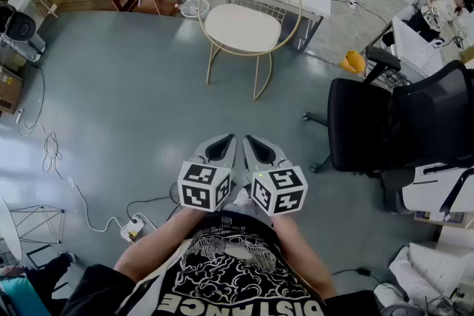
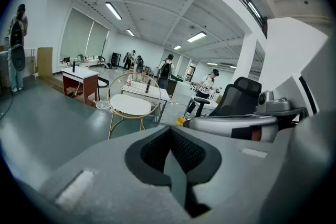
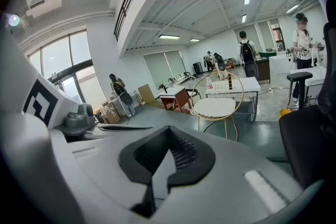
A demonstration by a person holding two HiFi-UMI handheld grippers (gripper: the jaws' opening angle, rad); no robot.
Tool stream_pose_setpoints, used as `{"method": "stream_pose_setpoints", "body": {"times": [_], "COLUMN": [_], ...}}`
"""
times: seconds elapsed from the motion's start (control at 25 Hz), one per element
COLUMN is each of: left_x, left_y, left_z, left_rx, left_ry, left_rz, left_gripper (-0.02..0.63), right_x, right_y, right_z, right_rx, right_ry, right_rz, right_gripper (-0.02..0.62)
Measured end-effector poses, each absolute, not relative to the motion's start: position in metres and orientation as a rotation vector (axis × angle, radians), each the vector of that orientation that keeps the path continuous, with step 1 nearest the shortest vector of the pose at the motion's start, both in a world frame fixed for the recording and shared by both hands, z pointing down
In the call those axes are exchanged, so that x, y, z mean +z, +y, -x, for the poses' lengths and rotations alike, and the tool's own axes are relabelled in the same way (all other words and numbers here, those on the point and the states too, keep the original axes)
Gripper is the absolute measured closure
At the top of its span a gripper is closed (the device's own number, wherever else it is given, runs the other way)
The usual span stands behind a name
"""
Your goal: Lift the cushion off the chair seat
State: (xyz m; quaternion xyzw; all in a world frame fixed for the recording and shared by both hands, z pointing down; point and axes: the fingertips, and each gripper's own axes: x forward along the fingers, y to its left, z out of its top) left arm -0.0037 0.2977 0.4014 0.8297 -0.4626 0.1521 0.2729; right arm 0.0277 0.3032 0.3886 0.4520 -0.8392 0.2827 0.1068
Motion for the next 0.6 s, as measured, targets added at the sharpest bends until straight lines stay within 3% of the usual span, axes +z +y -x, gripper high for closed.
{"method": "stream_pose_setpoints", "body": {"times": [0.6], "left_x": [0.393], "left_y": [0.273], "left_z": [-0.045], "left_rx": [0.442], "left_ry": [-1.332], "left_rz": [-2.250], "left_gripper": [0.615], "right_x": [0.390], "right_y": [0.282], "right_z": [-0.076], "right_rx": [0.894], "right_ry": [-2.540], "right_rz": [-1.263], "right_gripper": [0.600]}}
